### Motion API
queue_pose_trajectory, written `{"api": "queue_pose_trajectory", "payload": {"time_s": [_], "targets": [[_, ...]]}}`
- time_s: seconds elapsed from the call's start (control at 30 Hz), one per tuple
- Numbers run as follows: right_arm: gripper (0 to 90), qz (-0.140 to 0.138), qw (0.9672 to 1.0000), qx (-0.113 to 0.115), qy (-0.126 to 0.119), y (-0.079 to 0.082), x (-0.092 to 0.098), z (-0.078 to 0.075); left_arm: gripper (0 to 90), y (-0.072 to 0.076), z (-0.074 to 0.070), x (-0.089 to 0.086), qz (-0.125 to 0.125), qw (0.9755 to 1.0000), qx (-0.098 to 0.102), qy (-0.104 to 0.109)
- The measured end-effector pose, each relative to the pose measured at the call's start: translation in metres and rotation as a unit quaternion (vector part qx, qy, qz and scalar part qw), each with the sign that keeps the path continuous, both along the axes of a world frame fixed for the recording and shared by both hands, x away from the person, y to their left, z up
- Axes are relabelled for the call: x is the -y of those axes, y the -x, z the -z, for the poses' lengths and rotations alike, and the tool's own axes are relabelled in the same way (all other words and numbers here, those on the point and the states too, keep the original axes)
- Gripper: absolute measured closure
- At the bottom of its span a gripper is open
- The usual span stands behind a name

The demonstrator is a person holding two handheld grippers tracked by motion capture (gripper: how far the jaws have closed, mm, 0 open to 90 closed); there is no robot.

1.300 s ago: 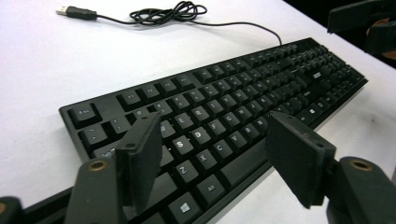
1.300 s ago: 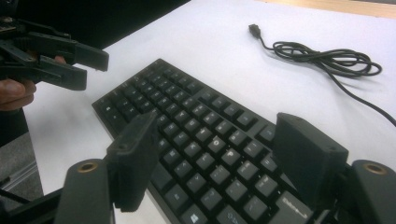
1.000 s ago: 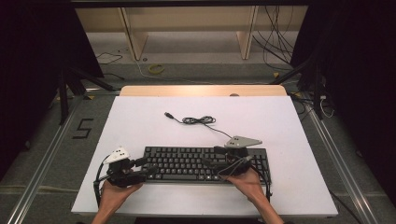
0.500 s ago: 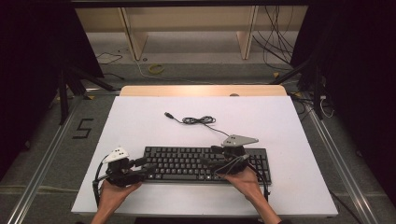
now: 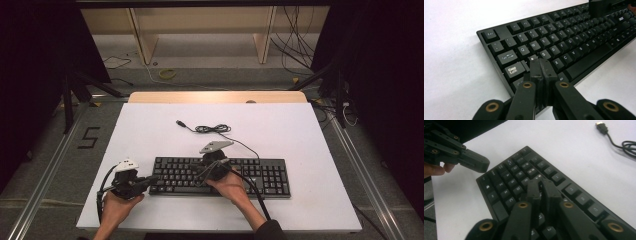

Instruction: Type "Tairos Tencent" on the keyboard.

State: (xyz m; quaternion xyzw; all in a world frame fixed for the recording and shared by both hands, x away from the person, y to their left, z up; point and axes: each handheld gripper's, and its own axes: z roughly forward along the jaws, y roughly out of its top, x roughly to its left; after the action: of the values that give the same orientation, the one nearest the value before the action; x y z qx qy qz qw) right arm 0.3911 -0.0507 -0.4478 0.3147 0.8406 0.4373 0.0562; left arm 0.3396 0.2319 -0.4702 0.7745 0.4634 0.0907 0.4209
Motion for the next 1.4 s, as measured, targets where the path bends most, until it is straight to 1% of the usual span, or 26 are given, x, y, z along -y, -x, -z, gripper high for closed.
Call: {"api": "queue_pose_trajectory", "payload": {"time_s": [0.07,0.3,0.53,0.67,0.7,0.93,1.2,1.4], "targets": [[90.0,0.000,1.0000,-0.001,0.004,-0.001,-0.005,0.003,89.1,-0.001,0.001,0.000,-0.002,1.0000,-0.004,-0.003],[90.0,-0.004,0.9998,-0.010,0.016,-0.006,-0.015,0.010,89.1,-0.004,0.004,0.000,-0.001,0.9998,-0.018,-0.011],[90.0,-0.001,0.9993,-0.018,0.032,-0.010,-0.023,0.019,89.1,-0.006,0.006,0.000,0.000,0.9996,-0.025,-0.013],[90.0,0.002,0.9990,-0.023,0.038,-0.012,-0.024,0.022,89.1,-0.008,0.007,0.001,0.000,0.9995,-0.028,-0.015],[90.0,0.002,0.9991,-0.020,0.038,-0.013,-0.024,0.023,89.1,-0.008,0.007,0.001,-0.001,0.9995,-0.029,-0.015],[90.0,0.006,0.9988,-0.025,0.043,-0.014,-0.025,0.024,89.1,-0.009,0.009,0.001,0.001,0.9993,-0.034,-0.018],[90.0,0.007,0.9986,-0.027,0.046,-0.017,-0.026,0.027,89.1,-0.009,0.009,0.002,0.003,0.9991,-0.038,-0.018],[90.0,0.008,0.9983,-0.033,0.047,-0.017,-0.026,0.028,89.1,-0.009,0.010,0.002,0.003,0.9991,-0.038,-0.018]]}}
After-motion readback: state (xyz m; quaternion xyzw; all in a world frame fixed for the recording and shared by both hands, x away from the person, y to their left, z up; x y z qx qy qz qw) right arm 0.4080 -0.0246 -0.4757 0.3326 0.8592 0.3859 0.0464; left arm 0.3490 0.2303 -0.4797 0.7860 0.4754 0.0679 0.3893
